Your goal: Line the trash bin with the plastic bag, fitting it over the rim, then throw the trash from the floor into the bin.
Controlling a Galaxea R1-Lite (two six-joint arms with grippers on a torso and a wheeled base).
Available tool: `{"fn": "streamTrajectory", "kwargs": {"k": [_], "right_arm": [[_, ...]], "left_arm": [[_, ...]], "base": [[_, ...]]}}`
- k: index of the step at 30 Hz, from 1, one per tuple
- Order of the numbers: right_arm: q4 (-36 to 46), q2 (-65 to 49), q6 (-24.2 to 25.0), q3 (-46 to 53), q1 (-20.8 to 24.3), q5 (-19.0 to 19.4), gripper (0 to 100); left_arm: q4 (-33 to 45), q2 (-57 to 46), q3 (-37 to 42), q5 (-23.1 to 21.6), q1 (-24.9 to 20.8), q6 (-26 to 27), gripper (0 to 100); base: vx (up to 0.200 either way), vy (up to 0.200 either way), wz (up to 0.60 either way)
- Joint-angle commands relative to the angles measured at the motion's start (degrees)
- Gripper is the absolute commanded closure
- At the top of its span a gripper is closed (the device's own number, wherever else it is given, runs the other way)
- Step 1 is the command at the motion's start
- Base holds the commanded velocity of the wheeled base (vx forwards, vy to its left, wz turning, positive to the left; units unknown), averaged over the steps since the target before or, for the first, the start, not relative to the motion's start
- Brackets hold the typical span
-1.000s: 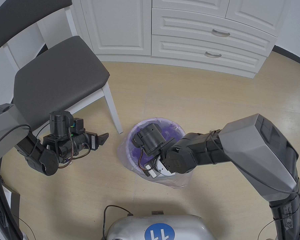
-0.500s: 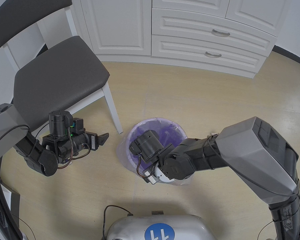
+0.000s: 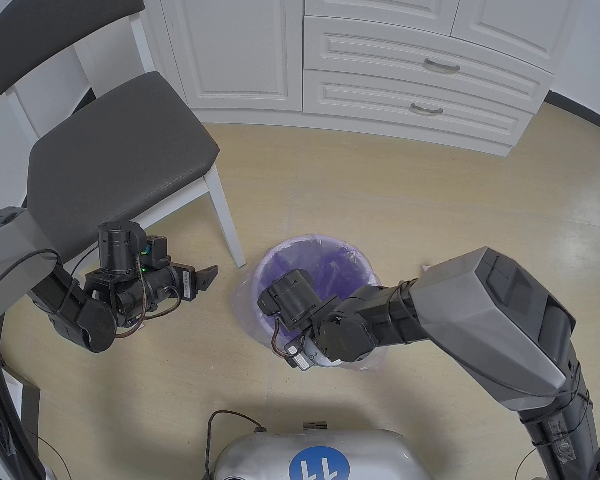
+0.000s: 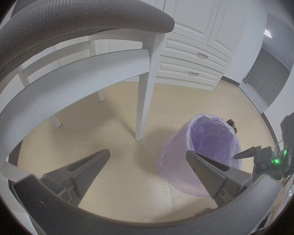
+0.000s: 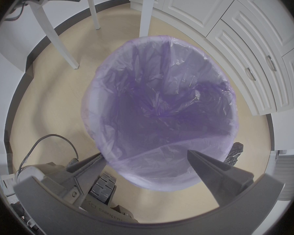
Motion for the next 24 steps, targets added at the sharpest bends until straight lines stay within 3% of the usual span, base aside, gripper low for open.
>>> {"fn": "streamTrajectory", "kwargs": {"k": [1, 17, 24], "right_arm": [[0.1, 3.0, 0.0, -2.3, -0.1, 0.0, 0], [0.3, -7.1, -2.7, 0.6, 2.7, -1.4, 0], [0.3, -3.2, -2.6, -4.4, 0.1, -1.4, 0]], "left_arm": [[0.0, 0.3, -0.1, 0.0, 0.0, 0.0, 0], [-0.1, -0.2, 0.1, 0.0, 0.0, -0.1, 0], [-0.8, -0.3, 0.1, -0.1, 0.2, -0.1, 0]], "base": [[0.0, 0.0, 0.0], [0.0, 0.0, 0.0], [0.0, 0.0, 0.0]]}}
